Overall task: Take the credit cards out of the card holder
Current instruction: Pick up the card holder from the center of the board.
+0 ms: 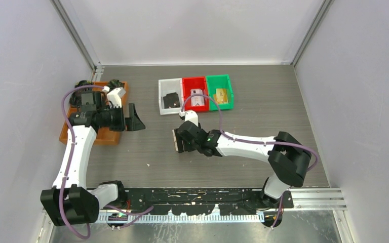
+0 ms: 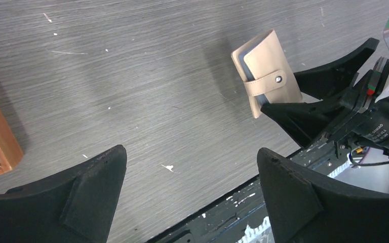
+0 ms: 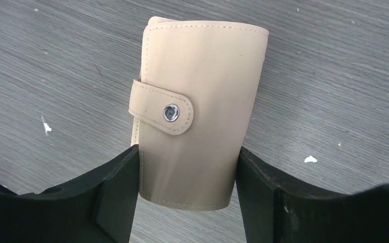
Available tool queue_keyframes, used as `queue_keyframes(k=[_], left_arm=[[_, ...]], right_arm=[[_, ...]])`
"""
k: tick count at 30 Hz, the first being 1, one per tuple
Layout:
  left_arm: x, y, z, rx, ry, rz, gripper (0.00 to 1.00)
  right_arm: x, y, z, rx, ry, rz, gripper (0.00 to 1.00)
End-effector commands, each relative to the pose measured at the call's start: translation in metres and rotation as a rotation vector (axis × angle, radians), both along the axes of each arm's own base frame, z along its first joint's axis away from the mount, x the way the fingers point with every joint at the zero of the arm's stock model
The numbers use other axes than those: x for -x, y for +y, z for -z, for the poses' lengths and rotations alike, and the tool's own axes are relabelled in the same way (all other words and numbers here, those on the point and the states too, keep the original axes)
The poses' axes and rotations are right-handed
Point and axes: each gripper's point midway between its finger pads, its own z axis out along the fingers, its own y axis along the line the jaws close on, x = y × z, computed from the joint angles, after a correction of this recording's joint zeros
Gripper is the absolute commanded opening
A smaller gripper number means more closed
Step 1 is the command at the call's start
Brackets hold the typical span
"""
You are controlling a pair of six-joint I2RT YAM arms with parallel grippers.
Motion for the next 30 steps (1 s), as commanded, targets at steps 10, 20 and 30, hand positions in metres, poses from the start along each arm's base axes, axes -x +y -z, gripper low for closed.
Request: queue_keyframes(k=[10,20,30], left_arm=[[0.014,-0.024,-0.028,0.163,-0.048,0.016,0.97],[0.0,-0.051,-0.036,0.399,0.066,-0.065,0.99],[0.012,-0.076,-0.049,0.48,0.122,-0.03,0.77]], right_arm=[[0.005,0.029,-0.09,-0.264,-0.131,-0.026,0.5],[0.014,0.057,-0.151,-0.361,-0.223,-0.079,0.51],[0.007,0.087,-0.188,-0.423,-0.285,-0.11,0.51]])
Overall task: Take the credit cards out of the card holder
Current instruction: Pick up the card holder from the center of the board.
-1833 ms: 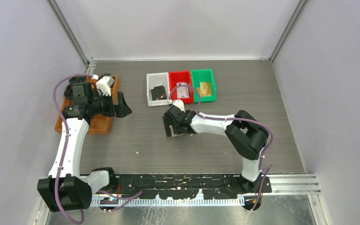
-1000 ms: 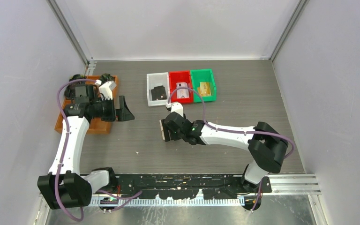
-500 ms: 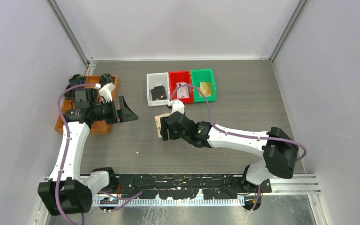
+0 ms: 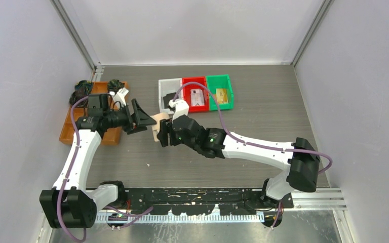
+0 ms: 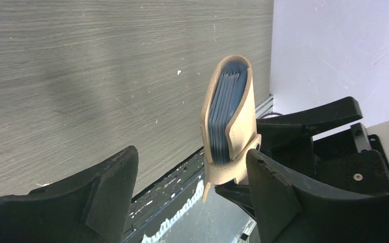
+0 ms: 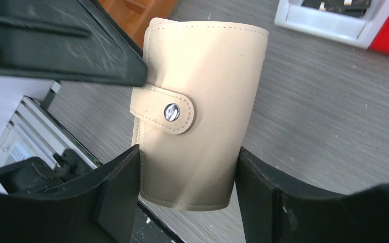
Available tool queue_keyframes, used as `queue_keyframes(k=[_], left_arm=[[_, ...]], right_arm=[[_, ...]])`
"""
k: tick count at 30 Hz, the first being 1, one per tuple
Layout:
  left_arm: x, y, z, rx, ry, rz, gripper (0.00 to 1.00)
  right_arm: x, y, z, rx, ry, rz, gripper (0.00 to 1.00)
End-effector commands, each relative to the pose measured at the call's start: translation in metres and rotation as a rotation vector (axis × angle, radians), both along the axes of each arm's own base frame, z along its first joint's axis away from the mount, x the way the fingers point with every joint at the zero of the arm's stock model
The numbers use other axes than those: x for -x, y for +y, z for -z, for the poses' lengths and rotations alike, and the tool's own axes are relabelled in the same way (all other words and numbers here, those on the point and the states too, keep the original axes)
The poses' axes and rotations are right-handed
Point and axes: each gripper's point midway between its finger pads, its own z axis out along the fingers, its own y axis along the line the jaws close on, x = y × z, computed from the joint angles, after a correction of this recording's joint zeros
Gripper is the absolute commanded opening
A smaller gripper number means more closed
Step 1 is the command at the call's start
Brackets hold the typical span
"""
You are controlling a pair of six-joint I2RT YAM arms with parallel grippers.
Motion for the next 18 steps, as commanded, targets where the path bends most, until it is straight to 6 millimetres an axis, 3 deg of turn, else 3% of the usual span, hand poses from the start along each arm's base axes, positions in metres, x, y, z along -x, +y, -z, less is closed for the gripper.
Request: queue_keyframes(k=[1,7,12,13,16,18], left_arm=[[0.003,-0.017,-0.025,0.078,-0.048,0.035,0.73],[0.004,-0.019,-0.036,0.089,-0.074,0.048,0.44],[0.005,-0.02,-0.043,0.093,-0.099,0.056,0.29],[0.005,-0.02,-0.044,0.094,-0.106,0.057,0.26],[0.005,-0.021,-0.048,0.095,-0.129,0.066,0.14],[0.008,-0.021,-0.053,0.094,-0.15,0.085,0.08]], right_arm=[[-0.013,0.024,-0.06,-0.137,-0.103,0.008,0.51],[-0.011,0.037,-0.065,-0.147,-0.103,-0.016,0.51],[-0.004,0.046,-0.06,-0.145,-0.083,-0.049,0.54],[-0.001,0.049,-0.06,-0.152,-0.074,-0.06,0.56],[0.009,0.055,-0.062,-0.172,-0.038,-0.111,0.79],[0.016,0.051,-0.064,-0.177,-0.002,-0.158,0.87]])
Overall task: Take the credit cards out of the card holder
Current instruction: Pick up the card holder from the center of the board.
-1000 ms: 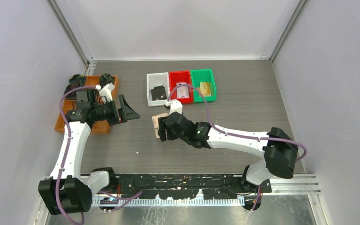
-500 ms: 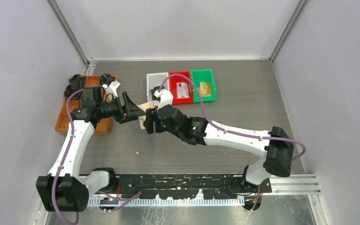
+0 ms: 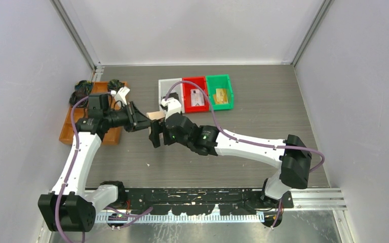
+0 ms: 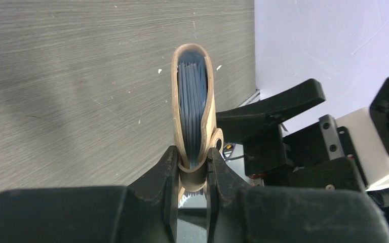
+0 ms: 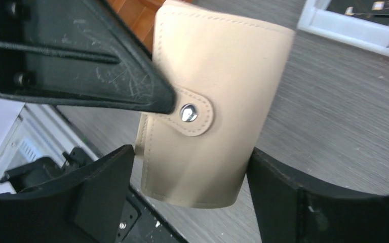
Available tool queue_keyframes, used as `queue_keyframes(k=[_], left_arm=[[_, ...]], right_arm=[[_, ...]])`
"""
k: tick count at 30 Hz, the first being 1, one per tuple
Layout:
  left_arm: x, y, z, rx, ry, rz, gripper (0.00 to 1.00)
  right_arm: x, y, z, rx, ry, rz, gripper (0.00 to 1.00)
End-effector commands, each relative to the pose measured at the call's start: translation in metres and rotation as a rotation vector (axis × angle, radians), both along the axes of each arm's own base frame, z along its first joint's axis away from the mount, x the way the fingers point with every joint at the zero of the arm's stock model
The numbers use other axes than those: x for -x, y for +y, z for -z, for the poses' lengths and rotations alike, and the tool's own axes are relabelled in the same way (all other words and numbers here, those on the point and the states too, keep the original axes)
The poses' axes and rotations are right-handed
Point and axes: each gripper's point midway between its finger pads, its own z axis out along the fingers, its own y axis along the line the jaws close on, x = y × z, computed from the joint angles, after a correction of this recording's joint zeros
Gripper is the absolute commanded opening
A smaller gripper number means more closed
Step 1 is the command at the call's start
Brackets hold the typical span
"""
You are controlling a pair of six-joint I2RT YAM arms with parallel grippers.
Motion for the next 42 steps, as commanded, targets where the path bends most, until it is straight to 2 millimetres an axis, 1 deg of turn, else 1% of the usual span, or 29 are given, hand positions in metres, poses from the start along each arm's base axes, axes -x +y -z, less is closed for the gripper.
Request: queue_keyframes(k=[1,4,6,7,9,12,14,17,20,22,26,28,29,31,33,35,37,38,39,40,41,42], left_arm=[[0.004,-0.008,-0.038,0.035,-0.149,0.074,0.06],[0.014,-0.011,-0.046,0.048,-0.179,0.141,0.02],[0.023,-0.014,-0.054,0.073,-0.195,0.19,0.01],[0.028,-0.016,-0.059,0.089,-0.201,0.214,0.01],[0.038,-0.019,-0.069,0.125,-0.214,0.258,0.0],[0.051,-0.022,-0.084,0.164,-0.235,0.302,0.0],[0.058,-0.023,-0.091,0.176,-0.254,0.315,0.01],[0.071,-0.024,-0.1,0.2,-0.271,0.343,0.0],[0.085,-0.026,-0.11,0.224,-0.287,0.369,0.0],[0.092,-0.026,-0.115,0.238,-0.295,0.386,0.0],[0.099,-0.027,-0.12,0.258,-0.287,0.395,0.0],[0.102,-0.027,-0.121,0.268,-0.276,0.398,0.0],[0.103,-0.027,-0.122,0.272,-0.271,0.399,0.0],[0.105,-0.027,-0.123,0.278,-0.267,0.4,0.0],[0.107,-0.027,-0.125,0.282,-0.271,0.402,0.0],[0.108,-0.028,-0.126,0.284,-0.278,0.404,0.0],[0.108,-0.028,-0.126,0.283,-0.279,0.405,0.0],[0.107,-0.027,-0.125,0.281,-0.276,0.401,0.02],[0.105,-0.027,-0.123,0.274,-0.276,0.392,0.05],[0.103,-0.027,-0.12,0.259,-0.277,0.376,0.14],[0.1,-0.026,-0.117,0.239,-0.284,0.361,0.3],[0.098,-0.025,-0.114,0.224,-0.28,0.346,0.53]], right_arm=[[0.021,0.02,-0.056,-0.18,0.034,-0.157,0.89],[0.034,0.003,-0.067,-0.309,0.179,-0.301,0.93],[0.043,-0.012,-0.076,-0.391,0.252,-0.397,0.94],[0.051,-0.02,-0.082,-0.417,0.275,-0.46,0.94],[0.06,-0.034,-0.084,-0.42,0.289,-0.512,0.94],[0.07,-0.049,-0.093,-0.431,0.276,-0.572,0.94],[0.07,-0.055,-0.095,-0.437,0.273,-0.587,0.94],[0.063,-0.064,-0.098,-0.447,0.272,-0.588,0.93],[0.057,-0.069,-0.107,-0.485,0.273,-0.604,0.92],[0.056,-0.067,-0.116,-0.511,0.266,-0.625,0.92],[0.056,-0.055,-0.133,-0.585,0.296,-0.682,0.91],[0.057,-0.049,-0.146,-0.647,0.311,-0.703,0.89],[0.06,-0.046,-0.152,-0.672,0.316,-0.723,0.89],[0.067,-0.042,-0.159,-0.698,0.31,-0.751,0.85],[0.071,-0.039,-0.162,-0.703,0.306,-0.756,0.78],[0.071,-0.037,-0.163,-0.716,0.315,-0.756,0.65],[0.072,-0.036,-0.167,-0.743,0.321,-0.754,0.47],[0.071,-0.037,-0.169,-0.757,0.321,-0.748,0.34],[0.07,-0.037,-0.17,-0.764,0.321,-0.739,0.27],[0.069,-0.038,-0.171,-0.766,0.315,-0.727,0.24],[0.068,-0.039,-0.17,-0.763,0.31,-0.713,0.23],[0.067,-0.039,-0.17,-0.757,0.303,-0.698,0.22]])
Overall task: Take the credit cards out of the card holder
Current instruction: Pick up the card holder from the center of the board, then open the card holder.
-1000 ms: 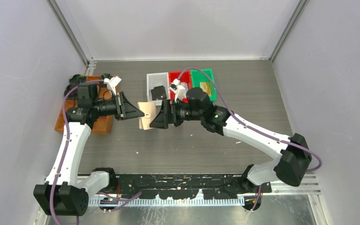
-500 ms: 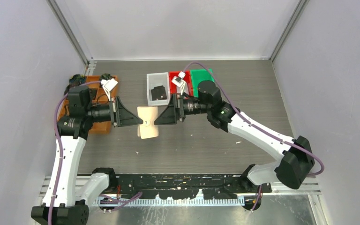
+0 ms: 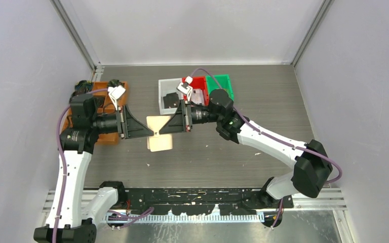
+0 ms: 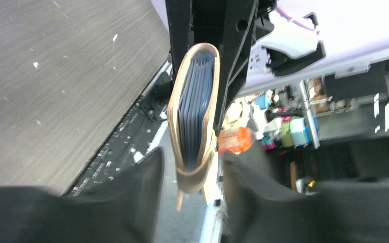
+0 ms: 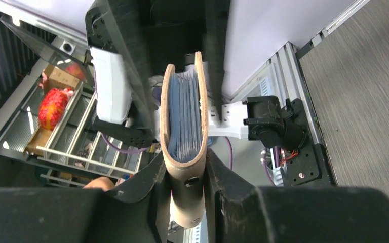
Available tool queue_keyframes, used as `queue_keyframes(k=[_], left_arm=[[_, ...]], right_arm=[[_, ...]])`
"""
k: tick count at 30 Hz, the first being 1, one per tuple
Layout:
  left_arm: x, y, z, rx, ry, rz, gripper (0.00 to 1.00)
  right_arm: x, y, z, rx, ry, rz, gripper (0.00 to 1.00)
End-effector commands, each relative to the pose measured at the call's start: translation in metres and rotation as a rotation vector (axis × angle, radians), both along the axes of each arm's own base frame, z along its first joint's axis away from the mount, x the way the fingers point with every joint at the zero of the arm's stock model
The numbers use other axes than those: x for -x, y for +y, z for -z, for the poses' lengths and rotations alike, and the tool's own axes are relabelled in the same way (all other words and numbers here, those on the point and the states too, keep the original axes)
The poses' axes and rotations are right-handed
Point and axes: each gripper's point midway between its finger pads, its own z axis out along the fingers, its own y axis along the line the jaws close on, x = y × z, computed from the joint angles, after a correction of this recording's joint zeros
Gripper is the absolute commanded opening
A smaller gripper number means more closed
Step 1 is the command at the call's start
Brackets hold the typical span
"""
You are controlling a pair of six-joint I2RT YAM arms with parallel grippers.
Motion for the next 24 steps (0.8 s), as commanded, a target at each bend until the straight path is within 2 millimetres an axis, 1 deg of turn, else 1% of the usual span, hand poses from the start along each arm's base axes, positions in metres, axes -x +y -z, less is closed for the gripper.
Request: queue_keyframes(k=[1,2,3,4,5,11,13,16,17,18,21,24], left_arm=[[0.0,0.001,-0.002,-0.03,-0.042,-0.029,0.74],[0.0,0.001,-0.001,-0.037,-0.041,-0.037,0.87],[0.001,0.001,0.0,-0.04,-0.038,-0.041,0.95],[0.002,0.001,-0.001,-0.04,-0.04,-0.043,0.99],[0.003,0.002,-0.001,-0.042,-0.042,-0.049,0.99],[0.014,0.0,-0.007,0.002,-0.044,-0.049,0.99],[0.019,0.0,-0.007,0.013,-0.051,-0.051,0.98],[0.02,0.0,-0.004,0.011,-0.059,-0.06,0.96],[0.019,0.0,-0.004,0.008,-0.061,-0.067,0.95],[0.017,0.0,-0.004,0.003,-0.064,-0.076,0.93],[0.013,0.002,-0.003,-0.022,-0.09,-0.094,0.89],[0.008,0.006,0.006,-0.08,-0.132,-0.12,0.85]], right_arm=[[-0.002,-0.005,-0.042,-0.114,-0.083,0.07,0.22],[-0.004,-0.006,-0.041,-0.099,-0.086,0.093,0.21],[-0.008,-0.006,-0.039,-0.083,-0.092,0.12,0.19],[-0.012,-0.007,-0.038,-0.074,-0.097,0.154,0.17],[-0.015,-0.008,-0.039,-0.073,-0.097,0.18,0.16],[-0.039,-0.011,-0.047,-0.089,-0.092,0.354,0.13],[-0.047,-0.009,-0.049,-0.095,-0.074,0.409,0.13],[-0.057,-0.002,-0.048,-0.095,-0.05,0.476,0.13],[-0.057,0.0,-0.048,-0.096,-0.049,0.481,0.13],[-0.055,0.004,-0.05,-0.1,-0.054,0.477,0.13],[-0.047,0.014,-0.049,-0.091,-0.059,0.451,0.13],[-0.042,0.016,-0.052,-0.096,-0.055,0.437,0.13]])
